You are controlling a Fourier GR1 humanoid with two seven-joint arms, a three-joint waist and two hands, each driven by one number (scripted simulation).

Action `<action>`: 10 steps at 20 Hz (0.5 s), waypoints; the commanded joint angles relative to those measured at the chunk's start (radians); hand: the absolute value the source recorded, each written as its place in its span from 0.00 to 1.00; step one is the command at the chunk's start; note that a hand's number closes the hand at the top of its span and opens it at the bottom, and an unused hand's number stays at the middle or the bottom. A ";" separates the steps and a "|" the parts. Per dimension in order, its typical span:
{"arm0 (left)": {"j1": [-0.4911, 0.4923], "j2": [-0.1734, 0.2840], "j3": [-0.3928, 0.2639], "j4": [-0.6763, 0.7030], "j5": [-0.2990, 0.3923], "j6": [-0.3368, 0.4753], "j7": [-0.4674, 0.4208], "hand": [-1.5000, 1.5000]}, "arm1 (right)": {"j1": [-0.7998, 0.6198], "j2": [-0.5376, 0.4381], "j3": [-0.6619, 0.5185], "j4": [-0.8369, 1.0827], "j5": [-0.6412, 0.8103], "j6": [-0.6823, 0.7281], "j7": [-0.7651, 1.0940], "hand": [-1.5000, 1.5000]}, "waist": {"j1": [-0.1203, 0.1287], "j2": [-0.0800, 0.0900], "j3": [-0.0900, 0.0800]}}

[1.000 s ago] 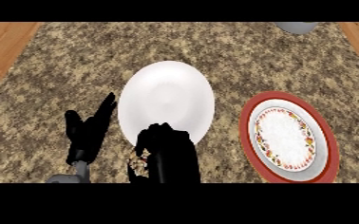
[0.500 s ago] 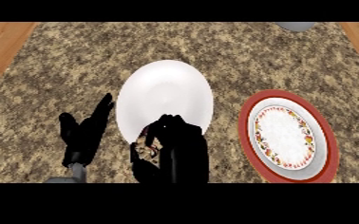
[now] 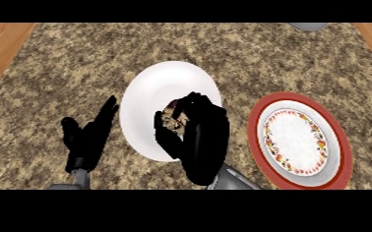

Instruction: Pick the cupcake from the plate and place it in the plate

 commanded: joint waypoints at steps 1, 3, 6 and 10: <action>0.014 -0.023 -0.012 0.009 0.006 0.011 0.041 0.50 | -0.039 0.013 -0.063 0.079 -0.002 -0.142 0.201 1.00 | 0.003 0.007 -0.006; 0.014 -0.008 0.003 0.064 0.007 -0.015 -0.014 0.50 | -0.041 0.013 -0.060 0.128 -0.015 -0.189 0.194 1.00 | 0.001 0.009 -0.007; -0.045 -0.021 0.015 0.097 0.000 0.008 0.009 0.50 | -0.138 0.013 -0.146 0.220 -0.099 -0.194 0.130 1.00 | -0.002 0.013 -0.007; -0.016 -0.008 -0.001 0.028 0.004 -0.010 0.033 0.50 | -0.109 0.013 -0.216 0.298 -0.243 -0.170 0.114 1.00 | 0.010 0.016 -0.006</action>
